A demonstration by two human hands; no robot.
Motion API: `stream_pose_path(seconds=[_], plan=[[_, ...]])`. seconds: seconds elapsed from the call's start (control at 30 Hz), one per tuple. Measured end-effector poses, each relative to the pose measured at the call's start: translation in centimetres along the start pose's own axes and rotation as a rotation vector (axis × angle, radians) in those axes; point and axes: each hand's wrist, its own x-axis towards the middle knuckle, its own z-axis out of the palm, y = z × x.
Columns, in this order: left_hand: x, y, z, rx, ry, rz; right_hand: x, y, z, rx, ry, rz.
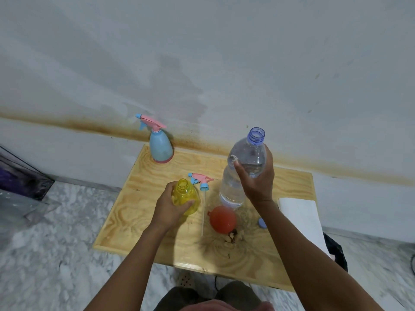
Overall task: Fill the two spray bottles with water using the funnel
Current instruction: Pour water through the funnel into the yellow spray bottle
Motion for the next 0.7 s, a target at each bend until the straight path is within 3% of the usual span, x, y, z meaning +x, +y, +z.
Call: stream_pose_path(seconds=[0.37, 0.7], plan=[[-0.2, 0.2, 0.0, 0.0, 0.004, 0.019, 2.0, -2.0, -1.5, 0.026, -0.03, -0.154], [0.0, -0.3, 0.0, -0.027, 0.013, 0.077, 1.4, -6.0, -3.0, 0.136, -0.323, -0.092]])
